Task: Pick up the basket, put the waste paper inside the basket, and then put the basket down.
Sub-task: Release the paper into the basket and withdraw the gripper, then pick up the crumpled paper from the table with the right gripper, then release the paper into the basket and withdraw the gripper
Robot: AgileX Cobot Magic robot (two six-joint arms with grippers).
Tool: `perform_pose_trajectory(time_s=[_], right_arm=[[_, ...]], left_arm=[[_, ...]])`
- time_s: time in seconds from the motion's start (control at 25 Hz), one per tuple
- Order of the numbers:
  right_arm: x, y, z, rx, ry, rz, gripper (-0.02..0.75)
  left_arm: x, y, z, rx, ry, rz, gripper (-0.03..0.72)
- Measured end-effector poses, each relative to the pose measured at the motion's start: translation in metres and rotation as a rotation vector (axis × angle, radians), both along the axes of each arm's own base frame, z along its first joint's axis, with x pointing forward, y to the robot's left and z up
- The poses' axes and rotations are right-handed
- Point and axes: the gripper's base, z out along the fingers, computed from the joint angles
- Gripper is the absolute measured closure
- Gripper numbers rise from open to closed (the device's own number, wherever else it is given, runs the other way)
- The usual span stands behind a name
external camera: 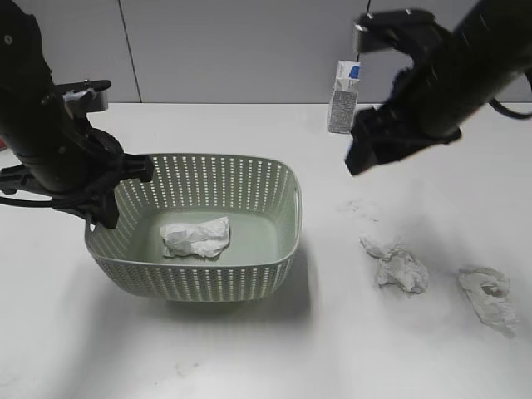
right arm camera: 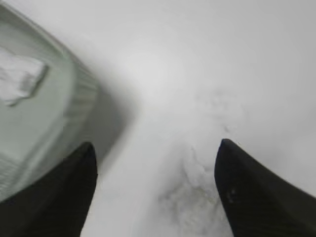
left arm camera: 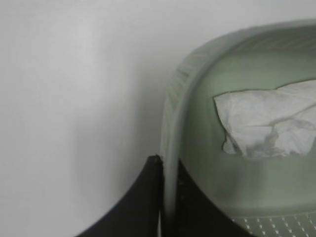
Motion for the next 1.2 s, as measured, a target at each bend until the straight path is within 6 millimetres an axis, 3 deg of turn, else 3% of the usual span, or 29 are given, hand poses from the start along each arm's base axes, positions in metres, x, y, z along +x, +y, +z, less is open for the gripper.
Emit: perform_pose_trajectory(time_s=[0.12,0.32,0.48,0.52,0.6,0.72,0.76,0.88,1.04,1.12,1.2], right_arm=[[-0.007,-0.03,-0.041,-0.043,0.063,-0.085,0.152],[-0.025,-0.042,-0.106,-0.107,0.126,-0.117,0.152],[-0.026,-0.043,-0.133,-0.146,0.167,-0.11,0.174],[-0.025,-0.043,-0.135,-0.147,0.164,-0.11,0.202],[-0.023,-0.042,-0.133,-0.144,0.16,-0.109,0.345],[-0.013,-0.037,-0.11,-0.123,0.132,-0.099,0.641],[-0.01,-0.035,-0.095,-0.104,0.105,-0.098,0.689],[0.005,-0.017,-0.027,0.02,-0.051,-0.071,0.71],[-0.003,0.037,0.049,0.24,-0.223,0.072,0.713],[-0.014,0.065,0.059,0.296,-0.229,0.142,0.713],[-0.023,0.09,0.05,0.309,-0.187,0.197,0.68]], left_arm=[[0.0,0.0,0.0,0.0,-0.004,0.0,0.685],[0.001,0.0,0.0,-0.004,-0.015,0.002,0.685],[0.001,0.0,0.0,-0.004,-0.015,0.002,0.685],[0.001,0.0,0.0,-0.004,-0.015,0.002,0.685],[0.001,0.0,0.0,-0.004,-0.015,0.002,0.685],[0.001,0.0,0.0,-0.004,-0.015,0.002,0.685],[0.001,0.0,0.0,-0.004,-0.015,0.002,0.685],[0.001,0.0,0.0,-0.004,-0.015,0.002,0.685],[0.001,0.0,0.0,-0.004,-0.015,0.002,0.685],[0.001,0.0,0.0,-0.004,-0.015,0.001,0.685],[0.001,0.0,0.0,-0.004,-0.015,0.001,0.685]])
